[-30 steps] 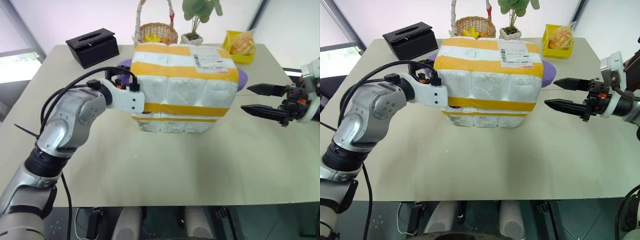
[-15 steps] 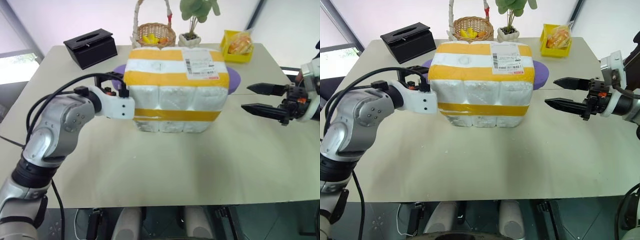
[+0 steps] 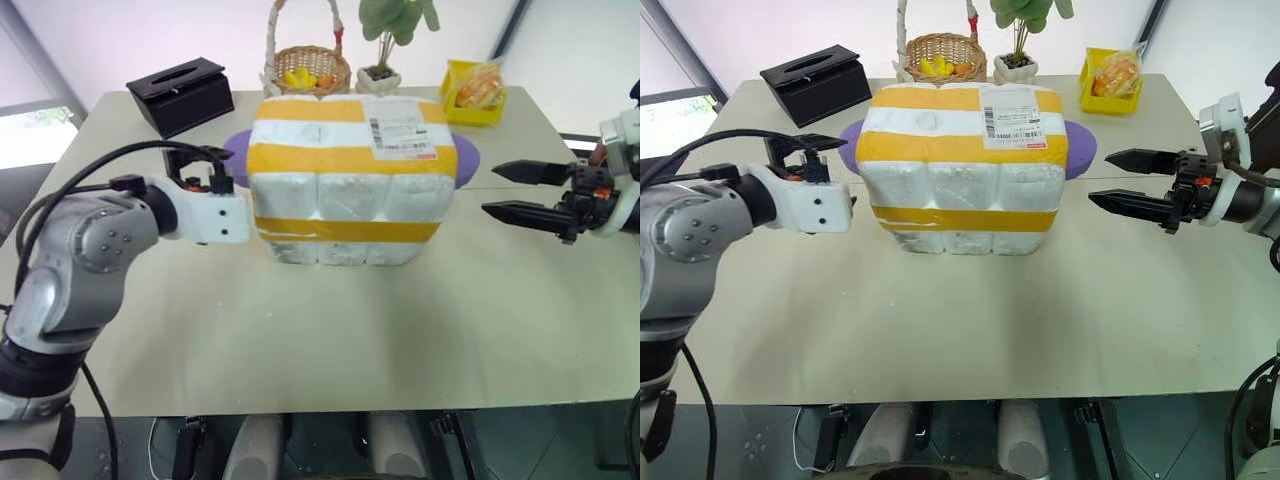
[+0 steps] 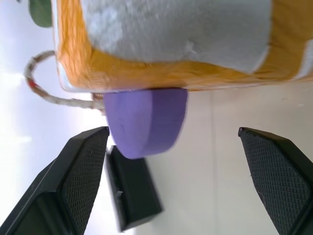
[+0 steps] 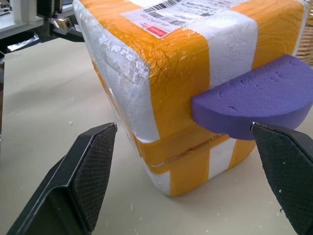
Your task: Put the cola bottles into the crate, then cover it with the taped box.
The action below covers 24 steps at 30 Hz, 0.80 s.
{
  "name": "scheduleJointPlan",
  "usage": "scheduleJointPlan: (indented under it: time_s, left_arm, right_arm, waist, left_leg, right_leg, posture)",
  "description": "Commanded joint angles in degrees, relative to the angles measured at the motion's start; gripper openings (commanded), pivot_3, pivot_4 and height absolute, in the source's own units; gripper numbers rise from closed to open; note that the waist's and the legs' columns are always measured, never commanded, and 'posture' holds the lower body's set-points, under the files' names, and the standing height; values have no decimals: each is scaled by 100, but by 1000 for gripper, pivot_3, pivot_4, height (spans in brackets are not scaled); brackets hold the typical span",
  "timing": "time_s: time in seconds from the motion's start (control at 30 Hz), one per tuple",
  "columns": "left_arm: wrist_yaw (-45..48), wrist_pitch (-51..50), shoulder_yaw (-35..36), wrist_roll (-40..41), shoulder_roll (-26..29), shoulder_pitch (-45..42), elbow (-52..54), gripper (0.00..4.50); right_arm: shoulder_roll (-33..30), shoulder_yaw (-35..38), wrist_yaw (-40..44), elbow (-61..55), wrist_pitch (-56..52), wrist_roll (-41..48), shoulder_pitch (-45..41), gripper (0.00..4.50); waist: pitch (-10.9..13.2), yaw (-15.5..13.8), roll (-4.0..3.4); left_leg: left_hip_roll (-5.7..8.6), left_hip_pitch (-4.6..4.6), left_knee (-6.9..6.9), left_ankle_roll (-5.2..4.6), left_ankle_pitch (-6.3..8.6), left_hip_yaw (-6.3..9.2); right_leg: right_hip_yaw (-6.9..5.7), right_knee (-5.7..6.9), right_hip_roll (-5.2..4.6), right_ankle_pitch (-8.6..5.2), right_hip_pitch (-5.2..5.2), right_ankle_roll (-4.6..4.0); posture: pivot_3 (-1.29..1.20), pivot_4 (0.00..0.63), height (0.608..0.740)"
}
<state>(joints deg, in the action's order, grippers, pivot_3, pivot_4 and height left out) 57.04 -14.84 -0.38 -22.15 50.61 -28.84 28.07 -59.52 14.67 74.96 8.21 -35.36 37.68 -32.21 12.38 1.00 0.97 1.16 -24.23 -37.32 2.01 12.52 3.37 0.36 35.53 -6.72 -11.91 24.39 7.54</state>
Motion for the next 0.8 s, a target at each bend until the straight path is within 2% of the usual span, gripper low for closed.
scheduleJointPlan:
  time_s: [0.03,0.13,0.23,0.33,0.43,0.63,0.8]
  left_arm:
    - [293,-414,612,882,80,-193,120,4432]
    - [585,-884,950,1579,202,-275,-62,4432]
    - [1289,-1572,1680,3028,248,-163,-168,4432]
    - [1868,-3511,2696,4815,404,-205,-461,4432]
    - [2246,-4721,3432,5931,749,16,-954,4432]
    - [2245,-4779,3908,6192,1235,774,-1990,4432]
    - [2239,-4257,3764,6117,1439,1175,-2250,4432]
  right_arm:
    - [-106,78,115,23,183,-82,-129,4500]
    - [-113,43,180,104,261,-168,-153,4500]
    - [-105,-37,251,222,369,-286,-207,4500]
    - [-111,-126,370,354,472,-406,-246,4500]
    - [-158,-217,541,483,610,-539,-231,4500]
    - [-262,-294,885,845,882,-780,-154,4500]
    - [-266,-320,1022,1082,957,-860,-206,4500]
  waist:
    - [0,-8,0]
    - [0,-2,0]
    - [0,21,-1]
    - [1,52,-1]
    - [1,125,-2]
    - [1,152,-2]
    - [2,151,-3]
  left_leg:
    - [0,0,0,0,0,0]
    - [0,0,0,0,0,0]
    - [-1,2,1,0,0,0]
    - [-3,4,3,0,0,-1]
    - [-5,9,4,0,0,0]
    - [-5,18,10,0,0,-1]
    - [-5,18,12,2,1,-3]
  right_leg:
    - [0,0,0,0,0,0]
    - [0,0,0,0,0,0]
    - [0,1,1,0,0,0]
    - [0,2,3,0,0,0]
    - [-1,7,4,-2,1,1]
    - [0,10,4,-4,-2,0]
    - [1,8,3,-14,-2,-19]
  posture:
    - [0,150,740]
    - [0,150,740]
    - [0,150,740]
    - [0,150,740]
    - [0,150,740]
    - [0,150,740]
    - [0,150,740]
